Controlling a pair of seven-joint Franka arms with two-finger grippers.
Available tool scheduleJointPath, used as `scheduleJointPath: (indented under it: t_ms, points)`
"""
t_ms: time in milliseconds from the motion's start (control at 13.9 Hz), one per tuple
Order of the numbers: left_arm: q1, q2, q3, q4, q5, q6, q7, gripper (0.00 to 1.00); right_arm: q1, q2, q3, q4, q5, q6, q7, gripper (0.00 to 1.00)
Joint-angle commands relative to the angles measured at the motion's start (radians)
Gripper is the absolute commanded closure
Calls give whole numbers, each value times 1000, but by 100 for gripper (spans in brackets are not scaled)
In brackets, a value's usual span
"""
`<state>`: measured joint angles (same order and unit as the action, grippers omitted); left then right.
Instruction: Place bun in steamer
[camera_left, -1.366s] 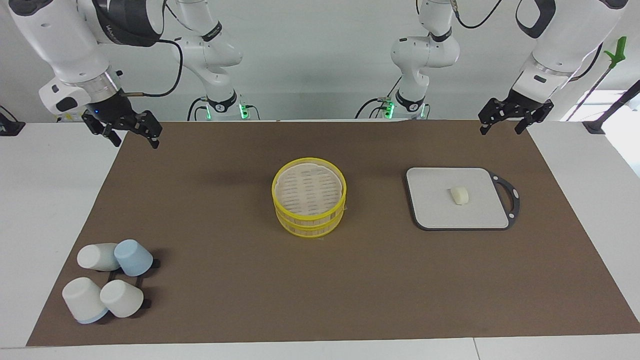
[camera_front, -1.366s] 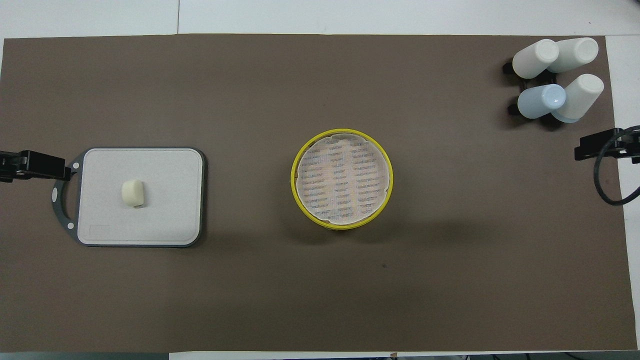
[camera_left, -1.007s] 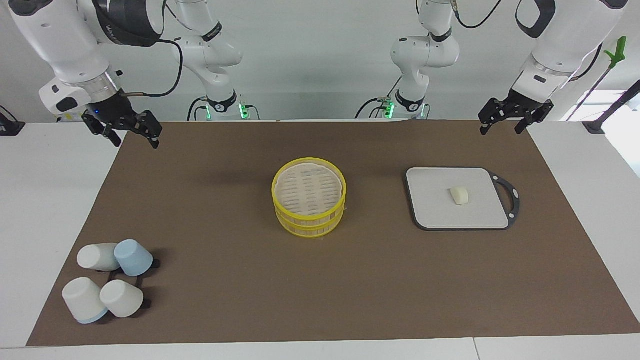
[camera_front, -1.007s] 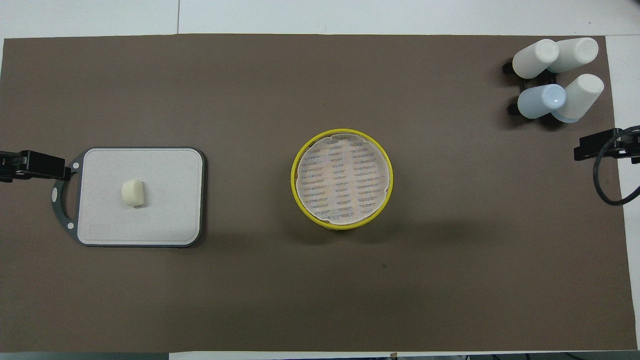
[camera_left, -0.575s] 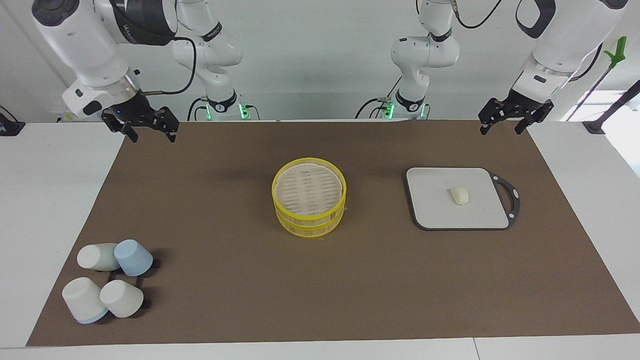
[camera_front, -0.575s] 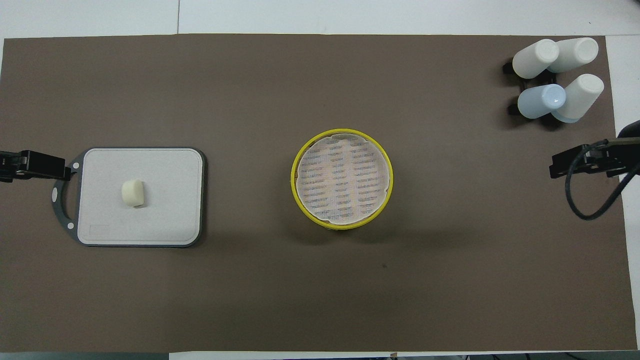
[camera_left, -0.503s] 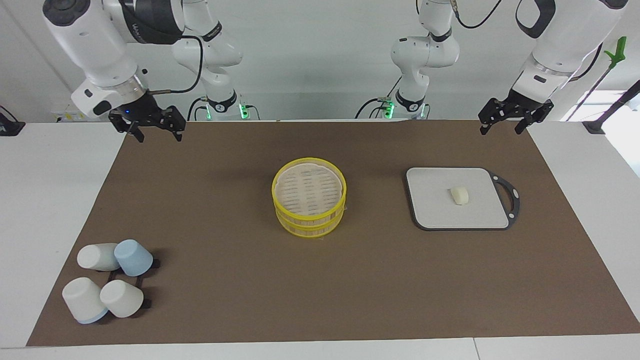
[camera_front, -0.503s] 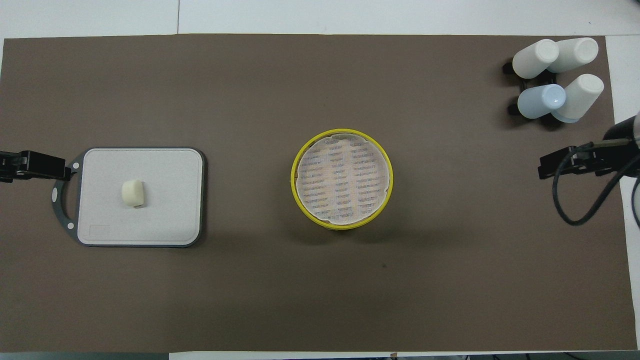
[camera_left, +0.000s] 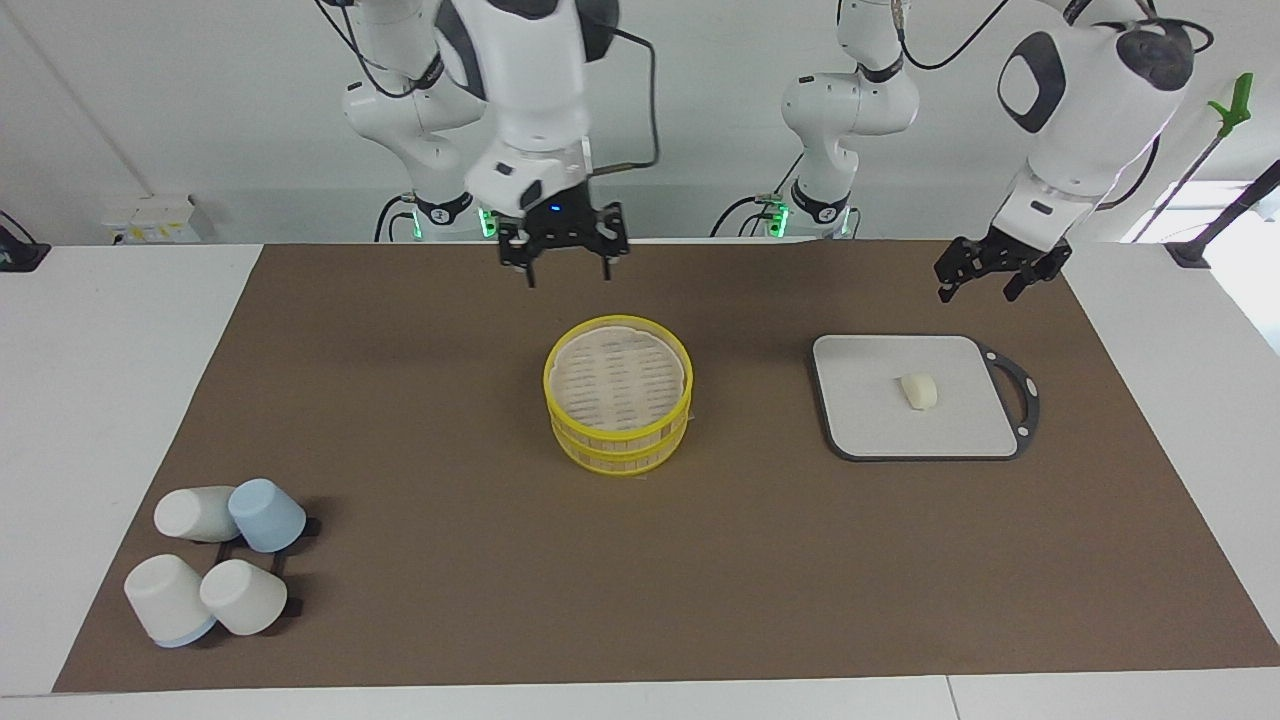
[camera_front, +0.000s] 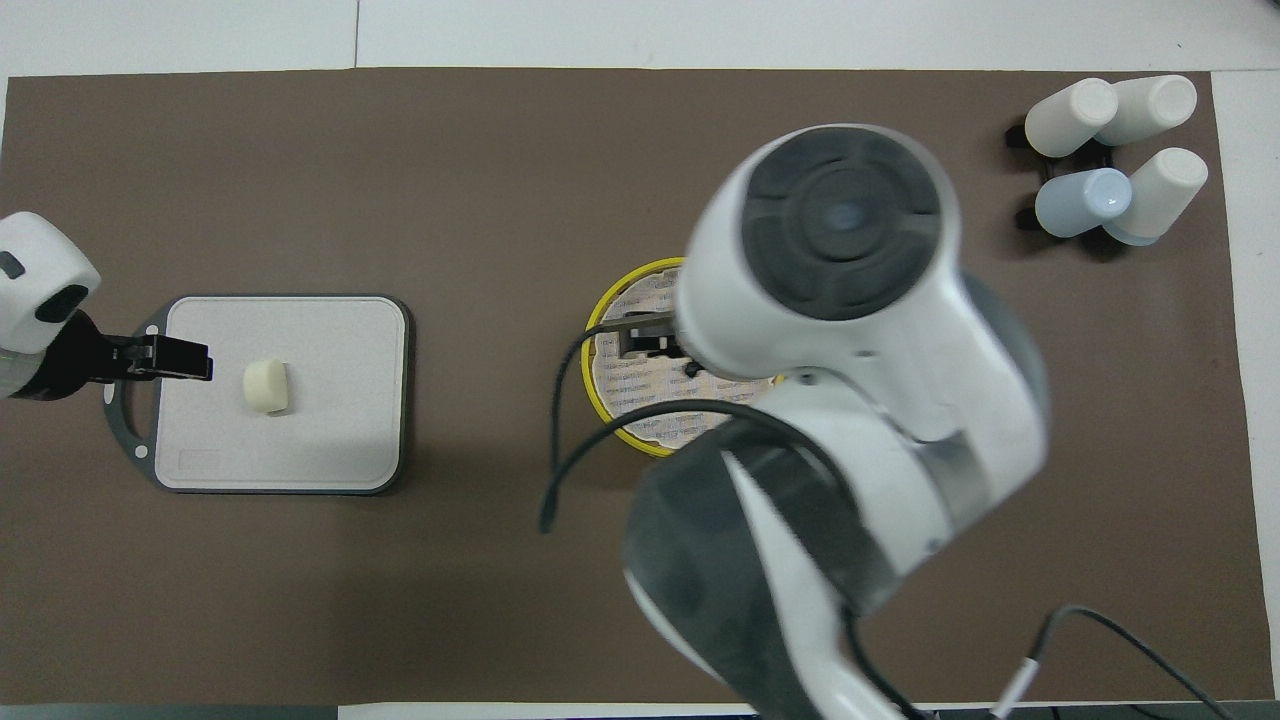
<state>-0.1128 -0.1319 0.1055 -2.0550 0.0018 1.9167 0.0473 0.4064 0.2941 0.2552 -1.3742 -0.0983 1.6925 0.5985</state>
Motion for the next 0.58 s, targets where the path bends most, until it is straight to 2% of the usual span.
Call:
scheduleJointPath:
  t_ms: [0,144,359,503]
  points:
    - [2,-9,0,-227,3,239,-7,0,98,187,-8,167,-73,-4,50,0]
    - [4,41,0,-296,3,378,-6,0,112,209,-5,144,-98,39,70,0]
    - [4,141,0,-309,3,513,-20,0,115,203,-4,-23,-97,243,151,0]
    - [5,144,-1,-329,3,532,-30,0,115,194,-2,-58,-93,282,165,0]
